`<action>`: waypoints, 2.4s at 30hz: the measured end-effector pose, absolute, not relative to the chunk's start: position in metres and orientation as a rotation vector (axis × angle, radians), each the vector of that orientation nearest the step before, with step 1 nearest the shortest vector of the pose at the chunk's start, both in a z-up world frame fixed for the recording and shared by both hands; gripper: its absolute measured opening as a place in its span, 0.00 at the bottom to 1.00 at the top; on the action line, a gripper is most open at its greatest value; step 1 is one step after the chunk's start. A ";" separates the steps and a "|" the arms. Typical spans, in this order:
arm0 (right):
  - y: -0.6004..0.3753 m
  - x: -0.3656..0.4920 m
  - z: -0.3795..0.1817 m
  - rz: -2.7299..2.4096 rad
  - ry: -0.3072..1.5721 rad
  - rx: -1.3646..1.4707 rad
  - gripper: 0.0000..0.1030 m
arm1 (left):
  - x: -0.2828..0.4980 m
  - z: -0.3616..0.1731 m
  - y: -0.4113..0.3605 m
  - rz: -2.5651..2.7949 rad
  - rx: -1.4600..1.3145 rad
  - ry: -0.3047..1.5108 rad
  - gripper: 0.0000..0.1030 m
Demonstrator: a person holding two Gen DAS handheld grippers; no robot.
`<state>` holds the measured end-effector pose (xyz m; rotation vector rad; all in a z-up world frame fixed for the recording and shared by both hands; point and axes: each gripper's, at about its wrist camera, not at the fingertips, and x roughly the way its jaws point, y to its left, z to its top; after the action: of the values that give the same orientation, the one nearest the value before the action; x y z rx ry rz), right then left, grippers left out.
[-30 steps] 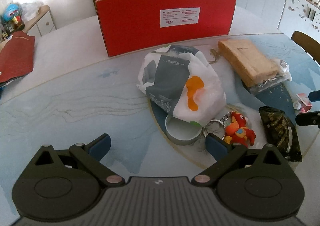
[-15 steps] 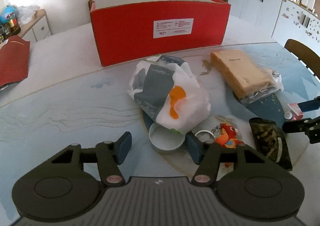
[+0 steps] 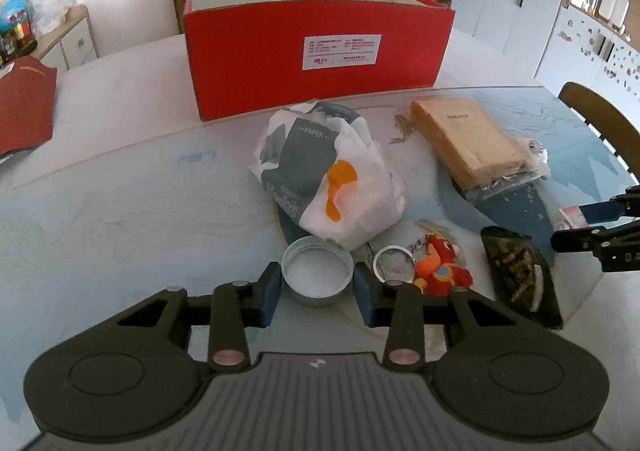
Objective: Organize objects
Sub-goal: 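Grasp the round white lid with the left tool while the right tool grasps the pink packet, then carry the white lid and pink packet with both tools over the red box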
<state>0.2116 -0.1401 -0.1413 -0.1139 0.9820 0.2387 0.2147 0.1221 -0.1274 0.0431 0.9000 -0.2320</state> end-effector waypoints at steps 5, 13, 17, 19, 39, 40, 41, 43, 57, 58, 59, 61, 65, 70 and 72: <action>-0.140 0.203 -0.128 0.263 0.959 -0.120 0.49 | 0.199 -0.117 0.130 -0.244 0.008 0.905 0.36; -0.133 0.195 -0.100 0.305 0.925 -0.116 0.49 | 0.179 -0.094 0.133 -0.260 -0.044 0.902 0.36; -0.124 0.194 -0.087 0.330 0.920 -0.135 0.49 | 0.178 -0.084 0.132 -0.265 -0.069 0.898 0.36; -0.119 0.194 -0.080 0.345 0.914 -0.141 0.49 | 0.179 -0.078 0.129 -0.269 -0.078 0.898 0.36; -0.096 0.259 -0.004 0.442 0.764 -0.143 0.49 | 0.233 -0.008 0.099 -0.314 -0.026 0.742 0.37; -0.095 0.265 -0.002 0.448 0.766 -0.133 0.49 | 0.239 -0.004 0.100 -0.308 -0.020 0.732 0.37; -0.093 0.269 0.000 0.451 0.765 -0.128 0.49 | 0.244 -0.001 0.100 -0.304 -0.016 0.724 0.37; -0.089 0.278 0.005 0.459 0.756 -0.132 0.49 | 0.256 0.006 0.102 -0.294 -0.009 0.706 0.37; -0.069 0.358 0.022 0.449 0.708 -0.162 0.49 | 0.339 0.037 0.109 -0.227 0.091 0.647 0.37; -0.068 0.364 0.022 0.449 0.708 -0.161 0.49 | 0.346 0.038 0.110 -0.220 0.099 0.650 0.37; -0.067 0.370 0.022 0.450 0.708 -0.162 0.49 | 0.352 0.039 0.110 -0.214 0.106 0.652 0.37; -0.062 0.380 0.020 0.450 0.708 -0.182 0.49 | 0.364 0.039 0.110 -0.204 0.127 0.654 0.37; -0.052 0.398 0.011 0.448 0.714 -0.226 0.49 | 0.389 0.034 0.106 -0.184 0.178 0.666 0.37; -0.041 0.418 -0.001 0.448 0.730 -0.264 0.49 | 0.420 0.023 0.103 -0.162 0.220 0.699 0.37; -0.038 0.426 -0.007 0.444 0.742 -0.275 0.49 | 0.430 0.017 0.104 -0.158 0.220 0.718 0.37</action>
<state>0.4260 -0.0379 -0.0070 -0.2749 0.7417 0.4440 0.4305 0.1039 0.0170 0.2197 0.7180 -0.1582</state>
